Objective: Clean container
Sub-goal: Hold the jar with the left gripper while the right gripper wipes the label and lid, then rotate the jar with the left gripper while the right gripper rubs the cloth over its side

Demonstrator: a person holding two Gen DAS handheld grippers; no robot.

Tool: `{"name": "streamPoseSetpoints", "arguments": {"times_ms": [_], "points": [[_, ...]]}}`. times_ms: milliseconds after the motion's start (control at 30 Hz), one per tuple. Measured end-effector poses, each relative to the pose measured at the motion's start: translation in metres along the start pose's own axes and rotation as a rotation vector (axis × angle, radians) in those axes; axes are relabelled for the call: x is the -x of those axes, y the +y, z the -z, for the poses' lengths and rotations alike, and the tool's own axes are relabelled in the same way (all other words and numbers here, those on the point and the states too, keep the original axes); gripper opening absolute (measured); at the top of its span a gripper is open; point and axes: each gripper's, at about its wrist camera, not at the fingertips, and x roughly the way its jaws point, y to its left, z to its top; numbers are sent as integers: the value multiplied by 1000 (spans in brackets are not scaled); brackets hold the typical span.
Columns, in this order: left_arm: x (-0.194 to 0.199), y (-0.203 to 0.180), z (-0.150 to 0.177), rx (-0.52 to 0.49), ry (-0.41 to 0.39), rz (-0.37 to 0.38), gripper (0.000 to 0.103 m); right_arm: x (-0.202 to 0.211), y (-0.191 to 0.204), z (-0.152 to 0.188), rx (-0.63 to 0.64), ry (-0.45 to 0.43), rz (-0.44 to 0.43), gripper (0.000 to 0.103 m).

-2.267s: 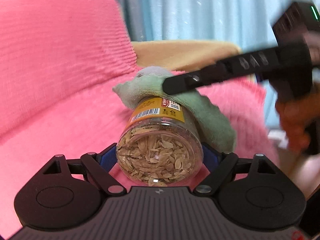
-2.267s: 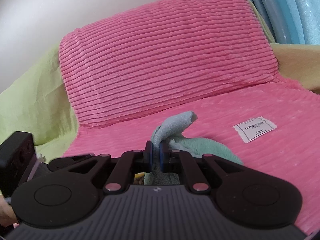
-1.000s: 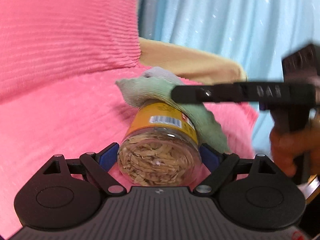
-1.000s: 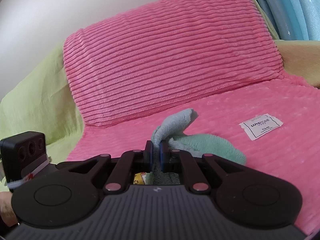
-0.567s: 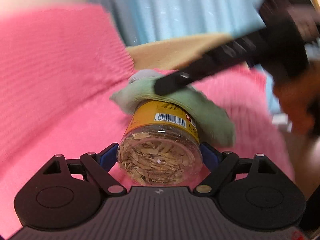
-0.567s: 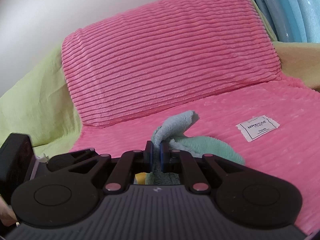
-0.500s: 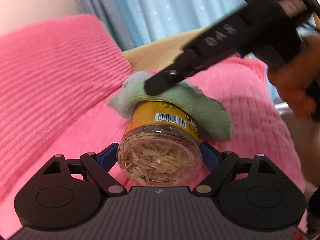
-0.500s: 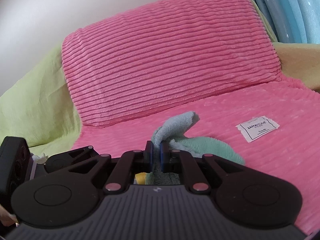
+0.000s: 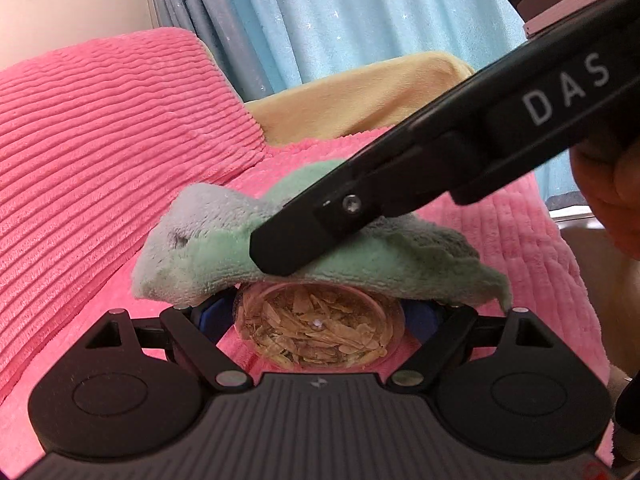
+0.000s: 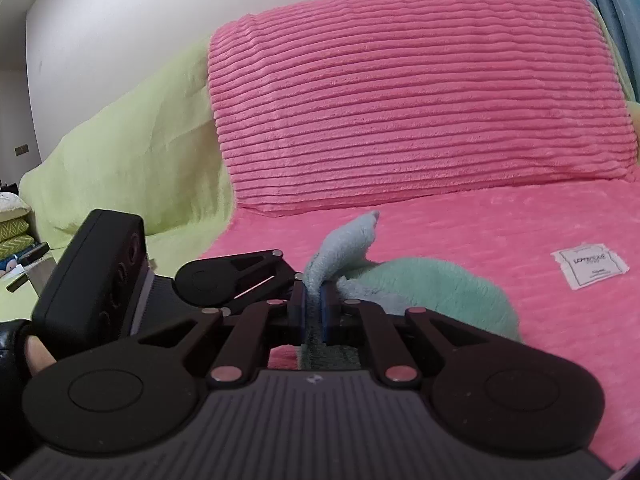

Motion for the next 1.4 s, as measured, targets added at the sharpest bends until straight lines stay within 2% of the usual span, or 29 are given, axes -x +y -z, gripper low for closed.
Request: {"name": "streamPoseSetpoints", "arguments": {"times_ms": [133,167,267,367,600,900,933,1033,1133,1267,1400], "points": [[2,7,5,-1,-2,-1,86,5,-23,-1,-86,-67,160,4],[3,7,5,0,-2,-2,86,6,-32,-2,-126,-78,172,4],[2,5,0,24,3,5,87,8,-40,0,-185,-90,145,4],[-2,8,-4,73,8,23,87,6,-34,0,-156,-84,147,4],[-31,52,0,434,13,187,89,10,-40,1,-176,-85,144,4],[-1,3,-4,472,9,213,87,9,-36,-1,-151,-78,164,4],[-2,-5,-8,432,9,195,87,10,-34,-1,-138,-77,172,4],[-1,-41,-23,133,21,58,87,10,-31,-2,-104,-73,189,4],[-1,-61,-26,-19,23,-9,87,9,-28,-2,-89,-70,198,4],[-1,-62,-24,-22,28,-10,87,7,-21,-3,-60,-58,184,5],[3,-64,-22,-20,31,-8,87,4,-6,1,-29,-31,79,5]]}}
